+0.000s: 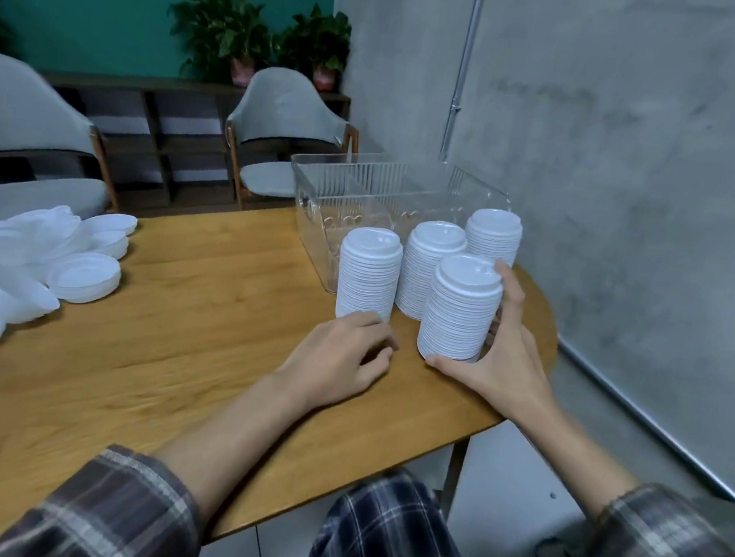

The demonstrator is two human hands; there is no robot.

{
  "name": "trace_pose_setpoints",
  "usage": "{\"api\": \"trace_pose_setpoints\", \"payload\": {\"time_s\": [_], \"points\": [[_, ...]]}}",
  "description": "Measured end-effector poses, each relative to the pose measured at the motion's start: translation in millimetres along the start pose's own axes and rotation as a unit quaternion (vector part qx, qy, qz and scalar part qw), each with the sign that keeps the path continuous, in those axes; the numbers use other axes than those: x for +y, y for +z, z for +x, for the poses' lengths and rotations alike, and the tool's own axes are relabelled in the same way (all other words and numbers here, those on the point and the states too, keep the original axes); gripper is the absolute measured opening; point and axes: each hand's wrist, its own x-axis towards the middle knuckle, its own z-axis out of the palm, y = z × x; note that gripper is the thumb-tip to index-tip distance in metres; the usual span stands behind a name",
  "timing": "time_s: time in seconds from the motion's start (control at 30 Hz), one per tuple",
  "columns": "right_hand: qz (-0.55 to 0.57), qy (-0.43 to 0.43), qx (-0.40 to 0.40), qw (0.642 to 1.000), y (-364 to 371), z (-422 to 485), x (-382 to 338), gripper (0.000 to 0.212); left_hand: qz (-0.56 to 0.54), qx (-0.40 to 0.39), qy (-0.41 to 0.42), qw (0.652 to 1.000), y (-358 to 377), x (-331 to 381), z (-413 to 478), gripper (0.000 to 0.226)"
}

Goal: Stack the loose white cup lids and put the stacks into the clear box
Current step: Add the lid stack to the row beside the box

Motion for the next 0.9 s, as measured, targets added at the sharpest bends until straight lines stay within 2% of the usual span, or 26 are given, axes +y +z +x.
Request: {"api": "trace_pose_setpoints", "payload": {"time_s": [0.17, 0.5, 0.73, 0.9], "points": [[-0.007, 0.009, 0.028, 1.0, -17.2, 6.7, 21.3, 0.139, -0.008, -0.005, 0.03, 1.0, 16.0, 11.5, 24.4, 0.019], [-0.017, 0.038, 0.03, 0.999, -25.7, 27.3, 45.5, 0.144, -0.004, -0.018, 0.054, 0.998, 37.0, 20.6, 41.8, 0.017], [-0.01, 0.055, 0.03, 0.998, -25.0, 25.7, 43.9, 0.151, -0.012, -0.034, 0.043, 0.998, 31.5, 21.4, 37.6, 0.019], [0.008, 0.064, 0.044, 0.997, -31.3, 9.3, 31.6, 0.146, 0.0, -0.051, 0.034, 0.998, 16.7, 27.1, 25.3, 0.02]]}}
